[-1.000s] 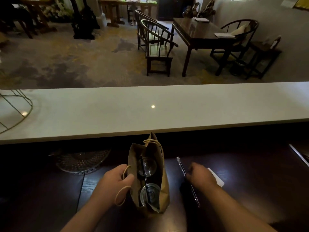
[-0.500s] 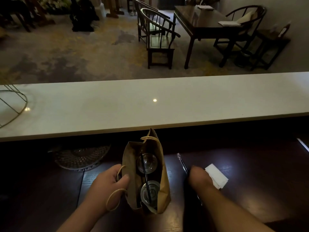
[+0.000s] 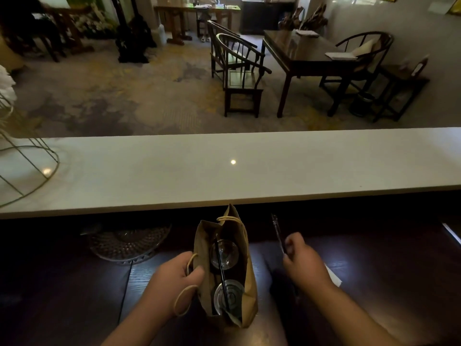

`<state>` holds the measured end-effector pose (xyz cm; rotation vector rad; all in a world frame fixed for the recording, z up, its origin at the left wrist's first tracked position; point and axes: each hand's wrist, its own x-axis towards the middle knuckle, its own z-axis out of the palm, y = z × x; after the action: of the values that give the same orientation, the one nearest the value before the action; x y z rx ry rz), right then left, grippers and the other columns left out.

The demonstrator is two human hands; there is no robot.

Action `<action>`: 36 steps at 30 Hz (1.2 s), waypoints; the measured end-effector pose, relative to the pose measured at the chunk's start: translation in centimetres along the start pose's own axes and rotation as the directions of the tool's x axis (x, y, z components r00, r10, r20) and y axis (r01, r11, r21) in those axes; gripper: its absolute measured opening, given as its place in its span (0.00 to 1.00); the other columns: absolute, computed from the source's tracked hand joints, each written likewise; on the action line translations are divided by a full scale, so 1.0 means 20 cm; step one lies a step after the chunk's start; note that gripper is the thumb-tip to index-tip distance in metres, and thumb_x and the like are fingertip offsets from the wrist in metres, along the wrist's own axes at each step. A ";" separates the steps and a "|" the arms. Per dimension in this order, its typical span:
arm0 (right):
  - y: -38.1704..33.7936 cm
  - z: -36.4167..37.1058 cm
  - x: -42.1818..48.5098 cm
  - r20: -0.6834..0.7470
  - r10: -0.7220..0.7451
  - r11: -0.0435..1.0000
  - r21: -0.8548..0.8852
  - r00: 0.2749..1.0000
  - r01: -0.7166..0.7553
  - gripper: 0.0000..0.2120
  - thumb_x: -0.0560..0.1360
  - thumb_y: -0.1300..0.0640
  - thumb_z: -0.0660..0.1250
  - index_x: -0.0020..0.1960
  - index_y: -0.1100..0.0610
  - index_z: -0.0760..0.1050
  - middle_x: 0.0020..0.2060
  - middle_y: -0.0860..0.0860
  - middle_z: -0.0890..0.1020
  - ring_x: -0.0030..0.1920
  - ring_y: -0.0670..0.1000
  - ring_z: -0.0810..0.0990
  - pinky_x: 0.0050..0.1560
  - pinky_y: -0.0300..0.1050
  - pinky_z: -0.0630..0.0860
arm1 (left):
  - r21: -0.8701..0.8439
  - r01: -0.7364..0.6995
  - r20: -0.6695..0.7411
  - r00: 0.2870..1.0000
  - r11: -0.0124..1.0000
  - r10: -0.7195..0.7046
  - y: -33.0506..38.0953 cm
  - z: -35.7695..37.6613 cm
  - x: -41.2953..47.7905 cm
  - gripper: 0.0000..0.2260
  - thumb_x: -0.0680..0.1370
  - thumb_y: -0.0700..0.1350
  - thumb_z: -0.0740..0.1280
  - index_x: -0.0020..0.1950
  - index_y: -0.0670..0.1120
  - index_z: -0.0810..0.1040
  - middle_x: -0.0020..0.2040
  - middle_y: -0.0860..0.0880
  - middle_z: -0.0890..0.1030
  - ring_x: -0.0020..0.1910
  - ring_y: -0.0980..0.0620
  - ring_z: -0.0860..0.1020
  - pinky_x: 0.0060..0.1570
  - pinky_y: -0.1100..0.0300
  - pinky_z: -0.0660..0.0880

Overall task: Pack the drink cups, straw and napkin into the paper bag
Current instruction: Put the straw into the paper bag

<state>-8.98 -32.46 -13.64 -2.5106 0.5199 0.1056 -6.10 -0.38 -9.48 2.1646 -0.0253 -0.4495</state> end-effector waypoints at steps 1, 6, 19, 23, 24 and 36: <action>-0.04 -0.05 -0.03 -0.051 -0.053 0.998 0.015 0.997 0.054 0.13 0.75 0.57 0.69 0.53 0.45 0.67 0.39 0.46 0.81 0.40 0.54 0.82 0.39 0.50 0.77 | 0.008 0.001 0.004 1.000 1.000 -0.001 0.01 0.00 0.00 0.17 0.72 0.62 0.65 0.43 0.48 0.79 0.35 0.48 0.83 0.36 0.43 0.83 0.40 0.37 0.82; -0.33 -0.33 -0.13 -0.297 -0.249 0.951 0.104 0.922 0.291 0.10 0.77 0.59 0.71 0.49 0.44 0.76 0.38 0.41 0.81 0.39 0.44 0.81 0.39 0.37 0.76 | 0.032 -0.029 0.000 1.000 0.999 0.029 0.05 -0.02 -0.01 0.20 0.68 0.65 0.61 0.41 0.50 0.79 0.37 0.51 0.84 0.38 0.48 0.83 0.42 0.44 0.80; -0.83 -0.38 -0.41 -0.187 -0.822 0.569 -0.290 0.538 0.769 0.18 0.77 0.53 0.67 0.66 0.51 0.81 0.58 0.48 0.84 0.57 0.48 0.81 0.56 0.44 0.80 | 0.056 -0.041 0.024 0.999 0.998 0.040 0.05 -0.04 -0.03 0.09 0.74 0.59 0.66 0.42 0.55 0.78 0.36 0.56 0.84 0.34 0.56 0.81 0.39 0.50 0.79; -0.83 -0.20 -0.44 0.143 -0.705 0.620 -0.351 0.694 0.702 0.22 0.79 0.50 0.61 0.72 0.49 0.74 0.63 0.47 0.81 0.60 0.49 0.80 0.56 0.47 0.82 | 0.054 -0.040 0.019 0.999 0.998 0.039 0.05 -0.05 -0.03 0.17 0.67 0.65 0.61 0.43 0.55 0.79 0.35 0.56 0.84 0.34 0.57 0.81 0.37 0.54 0.78; -0.84 -0.16 -0.43 0.239 -0.631 0.659 -0.336 0.738 0.673 0.22 0.81 0.50 0.59 0.74 0.49 0.71 0.66 0.48 0.78 0.63 0.51 0.78 0.58 0.49 0.80 | 0.065 -0.041 0.015 0.999 0.997 0.040 0.05 -0.05 -0.03 0.17 0.67 0.65 0.61 0.43 0.54 0.78 0.35 0.55 0.84 0.34 0.56 0.81 0.38 0.52 0.78; -0.97 0.11 -0.18 0.732 0.057 0.588 -0.574 0.679 0.570 0.15 0.81 0.58 0.65 0.66 0.58 0.76 0.62 0.57 0.79 0.63 0.61 0.77 0.63 0.61 0.75 | 0.086 -0.062 0.004 0.998 0.994 0.062 0.04 -0.04 -0.02 0.15 0.67 0.62 0.61 0.40 0.52 0.76 0.33 0.53 0.81 0.38 0.48 0.81 0.41 0.46 0.79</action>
<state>-4.69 -15.18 -4.72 -2.9981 -0.3736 1.3871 -6.03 -0.27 -8.33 2.2411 -0.1138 -0.4206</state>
